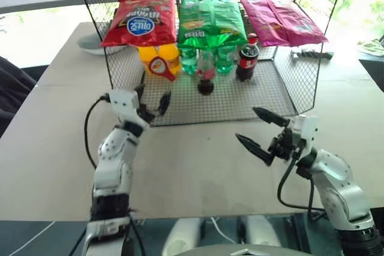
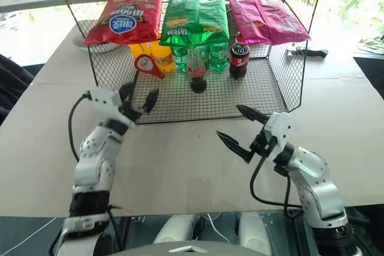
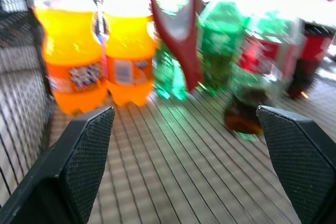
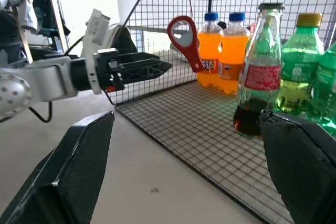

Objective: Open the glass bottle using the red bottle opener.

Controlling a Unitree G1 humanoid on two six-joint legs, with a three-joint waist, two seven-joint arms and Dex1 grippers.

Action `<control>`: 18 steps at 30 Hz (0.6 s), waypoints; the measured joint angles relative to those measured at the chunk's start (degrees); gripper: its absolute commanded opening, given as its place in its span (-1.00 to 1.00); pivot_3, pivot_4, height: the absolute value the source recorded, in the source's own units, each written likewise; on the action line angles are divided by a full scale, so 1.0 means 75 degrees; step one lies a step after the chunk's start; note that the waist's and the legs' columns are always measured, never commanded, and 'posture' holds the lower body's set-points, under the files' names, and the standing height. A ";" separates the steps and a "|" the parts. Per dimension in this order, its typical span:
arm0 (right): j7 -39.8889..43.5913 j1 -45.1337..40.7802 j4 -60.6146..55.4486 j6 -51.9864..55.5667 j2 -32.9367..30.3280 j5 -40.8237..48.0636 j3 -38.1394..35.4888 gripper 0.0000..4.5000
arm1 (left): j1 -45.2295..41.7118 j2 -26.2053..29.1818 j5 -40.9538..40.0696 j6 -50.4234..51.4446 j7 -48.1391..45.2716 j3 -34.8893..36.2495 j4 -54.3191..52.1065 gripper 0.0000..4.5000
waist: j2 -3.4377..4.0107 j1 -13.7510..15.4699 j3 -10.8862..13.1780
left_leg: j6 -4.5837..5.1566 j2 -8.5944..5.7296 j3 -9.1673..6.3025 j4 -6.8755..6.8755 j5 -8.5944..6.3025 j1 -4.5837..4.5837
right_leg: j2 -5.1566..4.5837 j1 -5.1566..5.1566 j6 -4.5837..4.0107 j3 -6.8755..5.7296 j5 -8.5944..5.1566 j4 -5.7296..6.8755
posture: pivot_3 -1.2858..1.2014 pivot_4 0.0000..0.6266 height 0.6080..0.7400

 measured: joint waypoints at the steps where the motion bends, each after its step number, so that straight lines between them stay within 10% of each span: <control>1: -0.0034 -0.0001 -0.0001 0.0007 0.0014 -0.0006 -0.0002 0.97 | -0.0119 0.0000 0.0002 -0.0094 -0.0010 0.0005 0.0153 1.00 | 0.0000 -0.0003 0.0000 | 0.0000 -0.0001 0.0002 0.0000 0.0000 -0.0001 | 0.0001 -0.0001 0.0000 0.0002 0.0000 -0.0001 | 0.03 -0.52 1.00; 7: -0.0147 -0.0012 0.0011 -0.0012 0.0067 -0.0110 0.0059 1.00 | -0.1135 0.0091 0.0010 -0.0544 -0.0286 -0.0012 0.1080 0.66 | -0.0005 -0.0005 0.0003 | -0.0001 0.0000 -0.0001 0.0002 0.0001 0.0002 | 0.0026 -0.0001 0.0000 -0.0002 0.0000 0.0013 | 0.03 -0.52 1.00; 15: -0.0155 -0.0105 0.0168 -0.0055 0.0101 -0.0208 0.0069 1.00 | -0.1305 0.0055 -0.0139 -0.0749 -0.0458 -0.0024 0.1174 -0.95 | -0.0007 -0.0065 0.0003 | -0.0001 0.0002 0.0005 0.0003 0.0002 0.0001 | 0.0029 -0.0003 0.0000 0.0007 0.0000 0.0019 | 0.03 -0.52 1.00; 18: -0.0159 -0.0119 0.0225 -0.0077 0.0129 -0.0266 0.0070 1.00 | -0.1065 0.0033 -0.0164 -0.0748 -0.0509 -0.0030 0.1094 -0.95 | -0.0006 -0.0090 0.0003 | 0.0000 0.0002 0.0006 0.0006 0.0002 0.0002 | 0.0029 -0.0003 0.0000 0.0010 0.0000 0.0023 | 0.03 -0.52 1.00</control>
